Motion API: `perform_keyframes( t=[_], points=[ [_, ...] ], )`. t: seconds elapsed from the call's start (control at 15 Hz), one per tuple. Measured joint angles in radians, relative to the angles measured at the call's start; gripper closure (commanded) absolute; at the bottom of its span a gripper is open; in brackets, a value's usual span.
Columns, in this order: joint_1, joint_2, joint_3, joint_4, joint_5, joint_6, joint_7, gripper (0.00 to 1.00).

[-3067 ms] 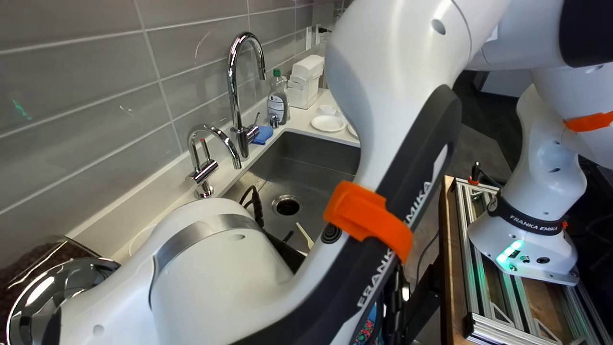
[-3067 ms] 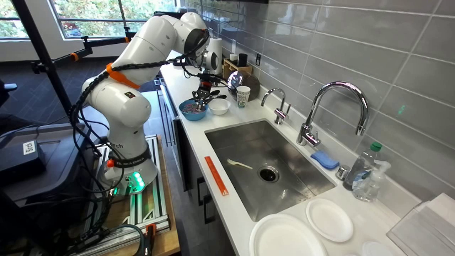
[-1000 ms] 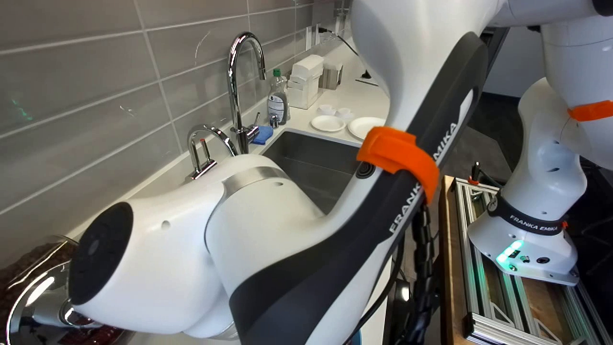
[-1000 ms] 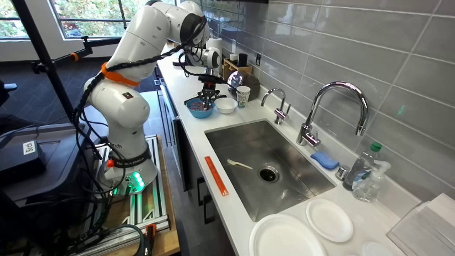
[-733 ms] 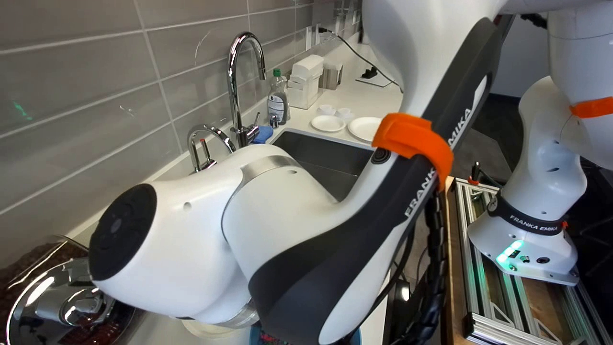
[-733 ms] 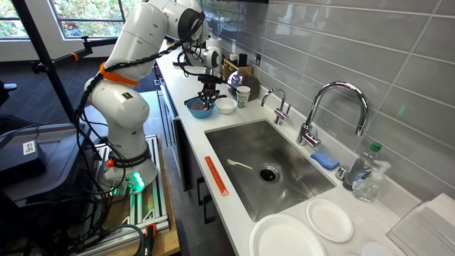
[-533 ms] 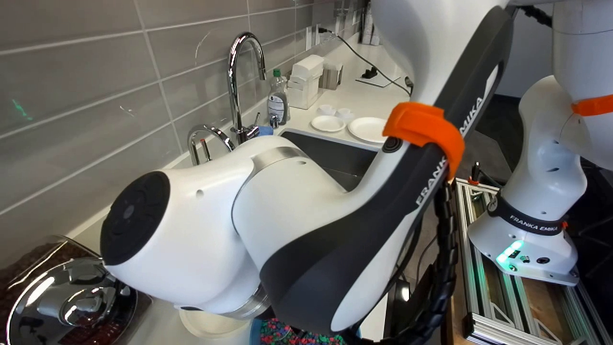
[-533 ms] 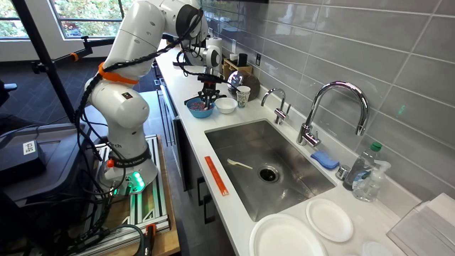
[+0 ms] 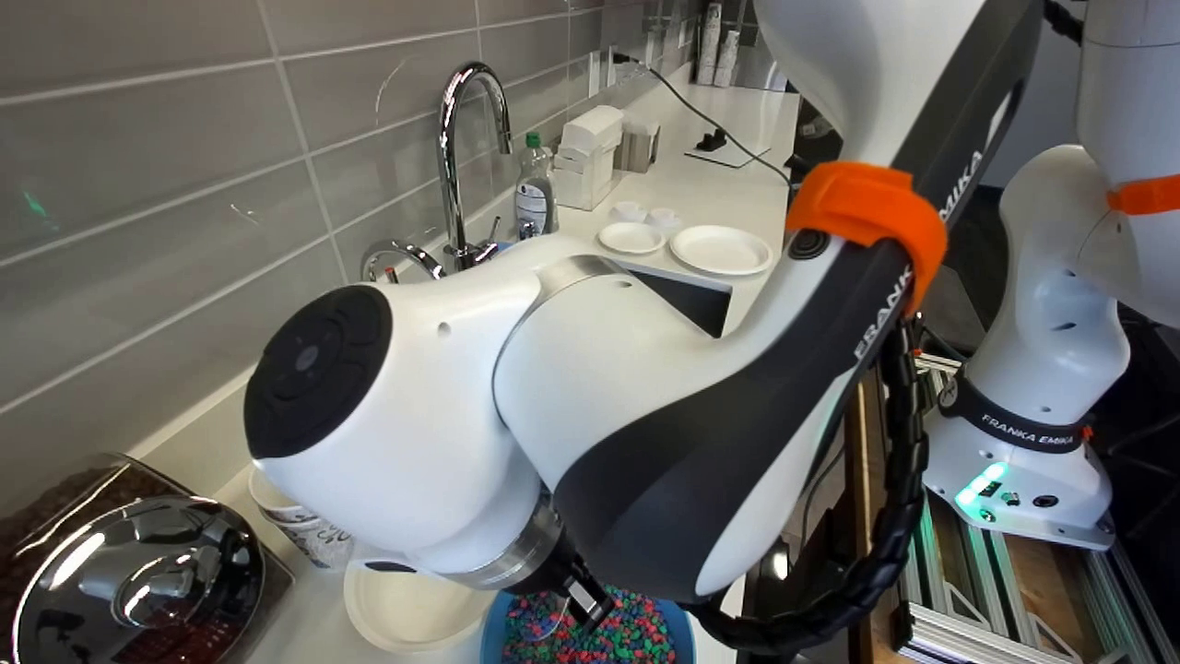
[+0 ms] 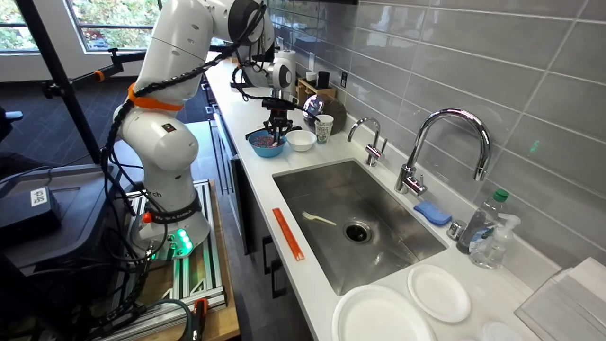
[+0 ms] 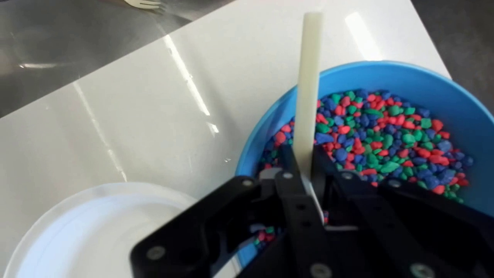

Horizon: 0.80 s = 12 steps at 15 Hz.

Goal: Stir the content of the blue bowl with the spoon

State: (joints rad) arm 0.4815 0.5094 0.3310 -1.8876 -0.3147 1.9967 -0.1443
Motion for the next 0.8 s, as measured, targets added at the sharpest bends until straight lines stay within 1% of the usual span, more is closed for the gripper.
perform_keyframes(
  t=[0.4,0.8],
  points=[
    [-0.001,-0.038,-0.005,-0.070,-0.030,0.102,0.006,0.96],
    [-0.005,-0.081,-0.006,-0.126,-0.035,0.166,0.006,0.96]
  ],
)
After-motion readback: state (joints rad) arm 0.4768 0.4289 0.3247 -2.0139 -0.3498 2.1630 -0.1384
